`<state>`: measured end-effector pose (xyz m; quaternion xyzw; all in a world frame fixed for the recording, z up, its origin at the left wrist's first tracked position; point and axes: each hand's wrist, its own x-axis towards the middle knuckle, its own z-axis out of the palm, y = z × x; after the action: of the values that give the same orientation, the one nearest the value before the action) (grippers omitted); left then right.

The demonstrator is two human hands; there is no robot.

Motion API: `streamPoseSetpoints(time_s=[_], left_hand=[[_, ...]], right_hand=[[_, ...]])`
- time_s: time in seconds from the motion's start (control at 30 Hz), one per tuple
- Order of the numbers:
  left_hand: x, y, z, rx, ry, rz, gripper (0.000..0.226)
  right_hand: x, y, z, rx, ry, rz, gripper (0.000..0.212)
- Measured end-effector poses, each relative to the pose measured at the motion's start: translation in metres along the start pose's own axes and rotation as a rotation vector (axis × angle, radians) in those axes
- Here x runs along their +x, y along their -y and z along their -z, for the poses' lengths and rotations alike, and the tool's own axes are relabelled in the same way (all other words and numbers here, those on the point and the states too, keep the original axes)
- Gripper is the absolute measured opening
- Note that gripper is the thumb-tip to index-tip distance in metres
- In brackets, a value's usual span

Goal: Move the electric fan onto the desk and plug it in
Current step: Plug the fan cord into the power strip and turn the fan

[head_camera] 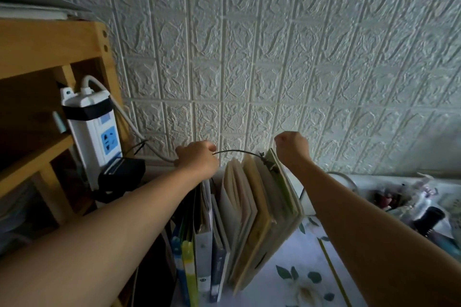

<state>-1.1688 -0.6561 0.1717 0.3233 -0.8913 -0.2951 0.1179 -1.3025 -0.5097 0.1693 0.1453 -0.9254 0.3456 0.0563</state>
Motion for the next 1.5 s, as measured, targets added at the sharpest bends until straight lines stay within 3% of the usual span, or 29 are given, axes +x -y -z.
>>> streamPoseSetpoints(time_s=[0.2,0.53,0.67,1.0,1.13,1.23,1.3,1.4,1.5], left_hand=[[-0.032,-0.009,0.004,0.053,0.028,-0.041,0.045],[-0.144,-0.025,0.021,-0.025,0.228,-0.134,0.048],[-0.194,-0.024,0.029,-0.121,0.333,-0.185,0.063],[-0.315,-0.047,0.012,-0.199,0.462,-0.294,0.066],[-0.356,-0.07,-0.002,-0.191,0.496,-0.315,0.059],[-0.381,-0.09,-0.016,-0.199,0.502,-0.322,0.032],[-0.399,-0.106,-0.027,-0.205,0.511,-0.316,0.026],[-0.43,-0.134,-0.045,-0.194,0.503,-0.299,0.059],[-0.464,-0.165,-0.069,-0.196,0.485,-0.264,0.062]], right_hand=[[-0.036,-0.003,0.029,0.028,0.015,-0.044,0.018],[-0.157,-0.007,0.086,0.03,0.161,-0.123,0.064],[-0.219,-0.009,0.115,-0.054,0.13,-0.128,0.068],[-0.356,-0.053,0.186,-0.058,0.061,-0.241,0.066],[-0.388,-0.085,0.221,-0.067,0.025,-0.287,0.065],[-0.403,-0.111,0.248,-0.048,-0.002,-0.289,0.065],[-0.409,-0.132,0.267,-0.044,0.003,-0.283,0.065],[-0.416,-0.166,0.295,-0.018,0.012,-0.281,0.069],[-0.422,-0.205,0.322,-0.034,0.032,-0.228,0.069]])
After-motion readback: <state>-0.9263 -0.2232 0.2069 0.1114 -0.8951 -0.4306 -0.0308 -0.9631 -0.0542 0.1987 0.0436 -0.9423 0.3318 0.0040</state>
